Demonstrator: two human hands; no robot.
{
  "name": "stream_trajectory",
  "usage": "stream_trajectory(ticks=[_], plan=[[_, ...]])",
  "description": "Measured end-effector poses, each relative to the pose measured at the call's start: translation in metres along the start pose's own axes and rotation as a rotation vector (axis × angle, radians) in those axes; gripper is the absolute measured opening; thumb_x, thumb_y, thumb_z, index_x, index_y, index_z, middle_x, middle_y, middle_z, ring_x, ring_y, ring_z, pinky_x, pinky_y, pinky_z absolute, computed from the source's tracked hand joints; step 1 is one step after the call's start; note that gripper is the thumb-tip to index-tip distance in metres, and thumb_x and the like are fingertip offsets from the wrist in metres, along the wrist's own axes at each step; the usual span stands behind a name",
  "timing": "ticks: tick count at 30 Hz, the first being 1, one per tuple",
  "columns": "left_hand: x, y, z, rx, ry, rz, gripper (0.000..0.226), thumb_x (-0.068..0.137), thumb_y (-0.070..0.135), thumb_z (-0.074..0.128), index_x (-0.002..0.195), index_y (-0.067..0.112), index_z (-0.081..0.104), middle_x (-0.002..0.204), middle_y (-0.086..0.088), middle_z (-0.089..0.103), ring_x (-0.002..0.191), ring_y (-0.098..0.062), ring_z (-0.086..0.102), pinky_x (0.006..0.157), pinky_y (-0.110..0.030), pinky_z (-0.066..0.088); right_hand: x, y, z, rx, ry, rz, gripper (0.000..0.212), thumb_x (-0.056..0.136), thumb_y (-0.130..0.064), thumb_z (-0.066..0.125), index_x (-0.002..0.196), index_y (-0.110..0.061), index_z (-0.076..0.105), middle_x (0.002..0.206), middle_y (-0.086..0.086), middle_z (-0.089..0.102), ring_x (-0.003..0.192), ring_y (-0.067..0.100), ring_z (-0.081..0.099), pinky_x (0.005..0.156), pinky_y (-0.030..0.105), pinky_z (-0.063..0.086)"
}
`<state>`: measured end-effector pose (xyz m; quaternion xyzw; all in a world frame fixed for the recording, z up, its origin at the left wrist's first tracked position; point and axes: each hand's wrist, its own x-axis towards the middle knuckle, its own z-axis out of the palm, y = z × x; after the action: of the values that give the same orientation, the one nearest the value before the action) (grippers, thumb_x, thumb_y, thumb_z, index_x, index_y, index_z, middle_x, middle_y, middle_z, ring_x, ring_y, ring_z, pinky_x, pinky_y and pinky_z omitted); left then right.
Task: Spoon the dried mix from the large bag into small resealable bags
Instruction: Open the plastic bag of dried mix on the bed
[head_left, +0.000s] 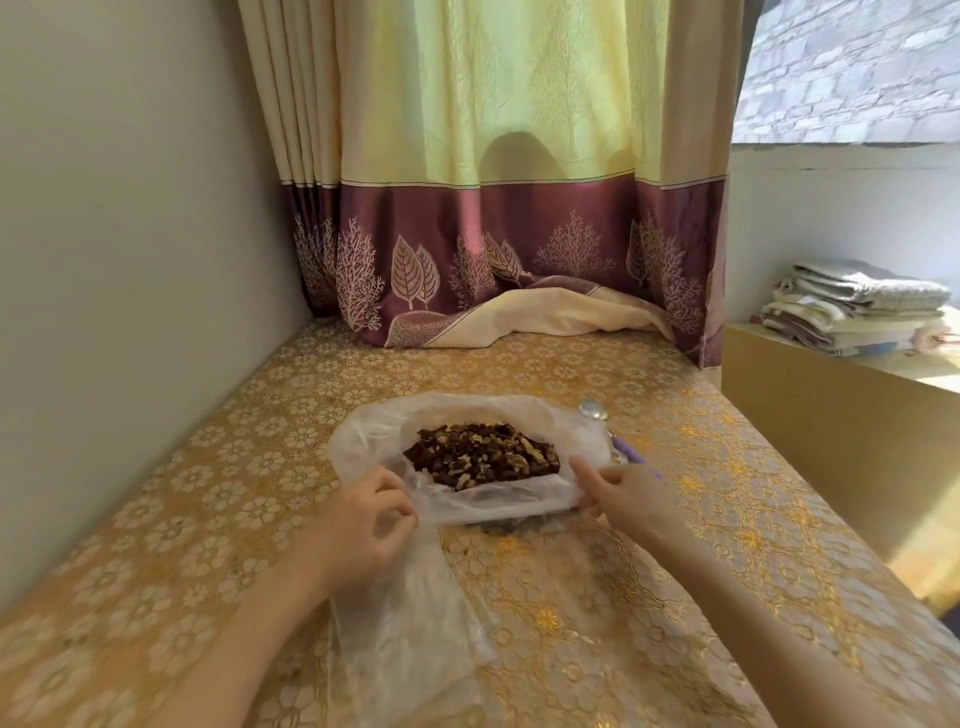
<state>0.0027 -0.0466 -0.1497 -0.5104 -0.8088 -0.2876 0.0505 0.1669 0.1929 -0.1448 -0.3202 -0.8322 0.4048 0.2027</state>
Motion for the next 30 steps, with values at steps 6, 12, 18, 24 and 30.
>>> stream_trajectory(ticks=[6,12,18,24,30], plan=[[0.025,0.0,0.009,-0.331,0.417,-0.62,0.039,0.09,0.038,0.055,0.108,0.004,0.048,0.089,-0.01,0.057,0.065,-0.023,0.058,0.052,-0.032,0.049,0.029,-0.01,0.011,0.032,0.175,0.157,0.039,0.086,-0.038,0.065,0.072,-0.003,0.051,0.058,0.007,0.054,0.053,0.016,0.051,0.044,0.019,0.034],[0.062,-0.005,0.011,-0.286,0.251,-0.823,0.055,0.085,0.044,0.062,0.125,0.009,0.048,0.128,-0.015,0.044,0.109,-0.029,0.051,0.089,-0.042,0.046,0.046,-0.02,0.007,0.378,0.144,0.245,0.026,0.095,-0.011,0.05,0.07,-0.013,0.05,0.063,0.003,0.048,0.057,0.013,0.045,0.052,0.022,0.036],[0.083,-0.015,-0.022,-1.285,0.23,-1.031,0.007,0.093,0.006,0.048,0.09,0.003,0.054,0.087,-0.015,0.059,0.082,-0.027,0.058,0.068,-0.039,0.052,0.063,-0.017,-0.025,1.196,-0.109,0.521,0.011,0.097,-0.002,0.042,0.105,0.003,0.048,0.085,0.017,0.062,0.074,0.024,0.059,0.065,0.037,0.051],[0.078,-0.04,-0.032,-1.667,0.205,-1.086,0.014,0.094,0.009,0.038,0.083,0.006,0.046,0.068,-0.011,0.051,0.056,-0.018,0.053,0.05,-0.034,0.055,0.077,-0.014,-0.028,1.17,-0.136,0.678,0.003,0.082,-0.001,0.059,0.08,0.001,0.059,0.05,0.013,0.062,0.037,0.021,0.059,0.036,0.027,0.051],[0.078,-0.045,-0.023,-1.293,0.147,-1.089,0.009,0.088,0.009,0.045,0.081,0.004,0.049,0.061,-0.009,0.054,0.047,-0.018,0.052,0.039,-0.025,0.048,0.084,-0.011,-0.022,0.619,-0.013,0.486,0.015,0.088,-0.009,0.062,0.083,0.004,0.054,0.075,0.014,0.06,0.059,0.023,0.057,0.043,0.031,0.05]])
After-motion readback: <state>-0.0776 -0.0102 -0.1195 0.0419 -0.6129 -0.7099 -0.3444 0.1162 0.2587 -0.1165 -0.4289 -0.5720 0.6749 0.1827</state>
